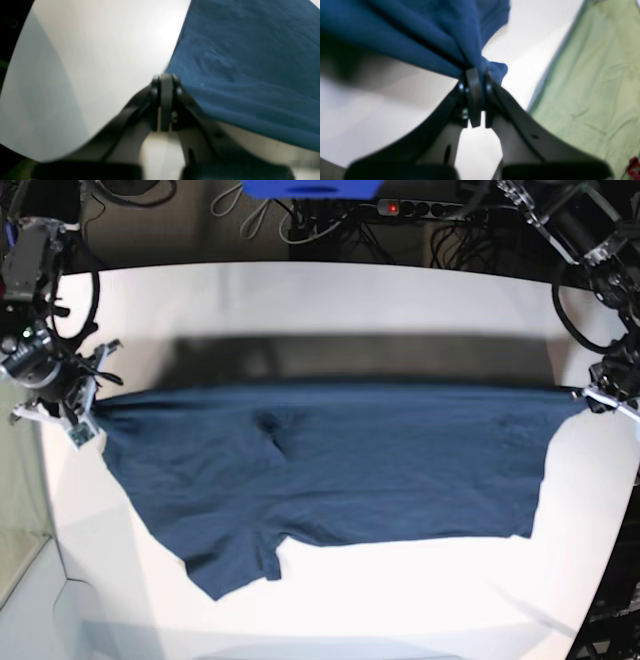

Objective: Layout the t-shirt on the table in an organized manner, then fold the t-shirt properly
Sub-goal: 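Drag the folded edge away from the hem with both grippers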

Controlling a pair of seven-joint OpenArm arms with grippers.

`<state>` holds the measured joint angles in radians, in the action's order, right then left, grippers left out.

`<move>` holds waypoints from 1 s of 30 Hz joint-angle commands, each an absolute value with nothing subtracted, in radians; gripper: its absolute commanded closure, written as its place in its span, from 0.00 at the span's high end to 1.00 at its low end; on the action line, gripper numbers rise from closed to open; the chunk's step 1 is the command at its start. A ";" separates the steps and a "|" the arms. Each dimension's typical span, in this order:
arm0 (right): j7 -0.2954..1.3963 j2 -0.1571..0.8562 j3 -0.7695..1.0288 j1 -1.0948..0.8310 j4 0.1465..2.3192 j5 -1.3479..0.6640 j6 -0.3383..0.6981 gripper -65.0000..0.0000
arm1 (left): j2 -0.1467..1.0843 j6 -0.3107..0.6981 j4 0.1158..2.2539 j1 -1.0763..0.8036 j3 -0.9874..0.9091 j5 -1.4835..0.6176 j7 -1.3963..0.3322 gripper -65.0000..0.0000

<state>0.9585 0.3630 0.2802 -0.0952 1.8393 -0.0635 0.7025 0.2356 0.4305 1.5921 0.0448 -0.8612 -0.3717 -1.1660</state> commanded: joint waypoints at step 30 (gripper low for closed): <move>0.858 0.354 0.300 -0.461 1.856 -0.056 0.698 0.00 | 0.200 0.427 1.610 -0.278 -0.858 -0.371 -1.147 0.00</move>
<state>0.8749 0.3405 0.2916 -0.4637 1.8408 -0.0555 0.7021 0.1837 0.4301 1.5929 -0.2863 -0.8558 -0.3595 -1.1629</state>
